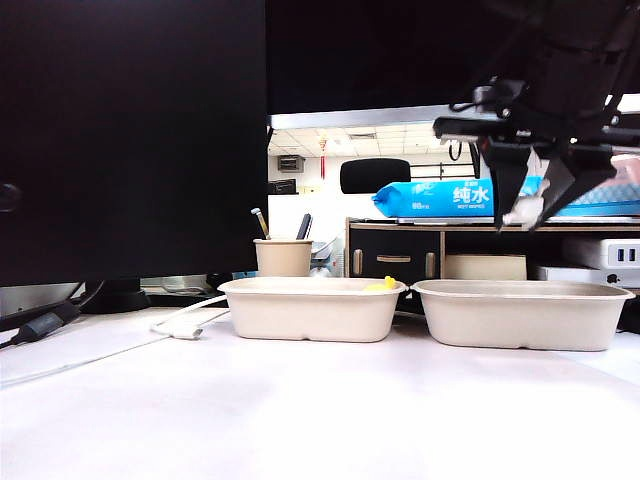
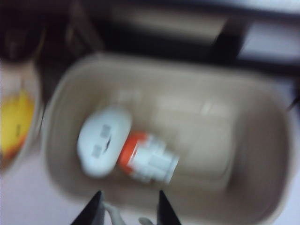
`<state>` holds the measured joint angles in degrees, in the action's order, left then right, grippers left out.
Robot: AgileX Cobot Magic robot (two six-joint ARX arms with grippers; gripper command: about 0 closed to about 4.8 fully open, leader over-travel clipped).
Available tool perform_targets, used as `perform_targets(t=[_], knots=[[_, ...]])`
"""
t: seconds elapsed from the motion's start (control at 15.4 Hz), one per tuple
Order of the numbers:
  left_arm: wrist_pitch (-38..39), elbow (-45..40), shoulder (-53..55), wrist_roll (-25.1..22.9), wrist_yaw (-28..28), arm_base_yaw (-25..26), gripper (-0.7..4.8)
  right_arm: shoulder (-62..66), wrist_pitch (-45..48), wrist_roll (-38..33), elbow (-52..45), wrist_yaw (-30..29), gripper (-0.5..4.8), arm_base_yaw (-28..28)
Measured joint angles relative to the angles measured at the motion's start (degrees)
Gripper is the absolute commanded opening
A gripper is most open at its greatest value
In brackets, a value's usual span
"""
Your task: Put the dolls with similar colors into the same paper box, while dolls with different colors go into separate paper boxes.
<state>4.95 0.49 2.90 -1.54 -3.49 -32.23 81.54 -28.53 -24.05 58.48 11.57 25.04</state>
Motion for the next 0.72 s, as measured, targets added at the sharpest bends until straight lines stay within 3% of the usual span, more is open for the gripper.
perform_targets(t=[0.2,0.46,0.72], knots=[[-0.4,0.0,3.1,0.0,-0.2,-7.5,-0.05,1.5,3.8,1.7,0.3,-1.3,1.03,-3.6],[0.0,0.0,10.1,0.0,-0.2,-13.9,-0.05,6.0,4.1,3.3,0.3,-2.6,1.04,-5.5],[0.0,0.0,10.2,0.0,-0.2,-14.6,-0.05,8.9,6.1,4.7,0.3,-2.6,2.02,-6.5]])
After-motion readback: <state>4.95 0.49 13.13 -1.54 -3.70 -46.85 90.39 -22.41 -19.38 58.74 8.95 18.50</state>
